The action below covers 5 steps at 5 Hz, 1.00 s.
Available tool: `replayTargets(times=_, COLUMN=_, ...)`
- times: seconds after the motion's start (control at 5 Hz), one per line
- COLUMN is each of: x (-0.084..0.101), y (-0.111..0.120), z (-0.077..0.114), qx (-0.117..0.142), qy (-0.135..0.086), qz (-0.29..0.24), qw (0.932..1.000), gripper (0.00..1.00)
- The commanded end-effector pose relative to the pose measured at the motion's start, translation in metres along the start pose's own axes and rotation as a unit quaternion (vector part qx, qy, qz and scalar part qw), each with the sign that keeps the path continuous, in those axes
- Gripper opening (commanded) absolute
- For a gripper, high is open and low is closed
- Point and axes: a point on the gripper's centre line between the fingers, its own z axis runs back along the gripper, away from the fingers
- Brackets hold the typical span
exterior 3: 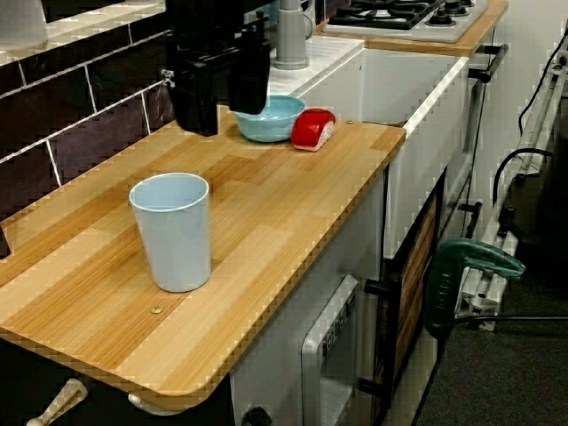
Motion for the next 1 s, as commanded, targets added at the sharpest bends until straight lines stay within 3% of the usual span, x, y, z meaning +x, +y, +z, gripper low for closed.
replayTargets(times=0.0, x=-0.018, y=0.039, z=0.012, qx=0.046, qy=-0.004, qz=0.078, qw=0.9959, gripper=1.0)
replayTargets(times=0.4, x=-0.033, y=0.054, z=-0.003, qx=0.032, qy=-0.014, qz=0.11, qw=0.9934, gripper=1.0)
replayTargets(times=0.8, x=-0.027, y=0.047, z=-0.012, qx=0.021, qy=-0.011, qz=0.123, qw=0.9921, gripper=1.0)
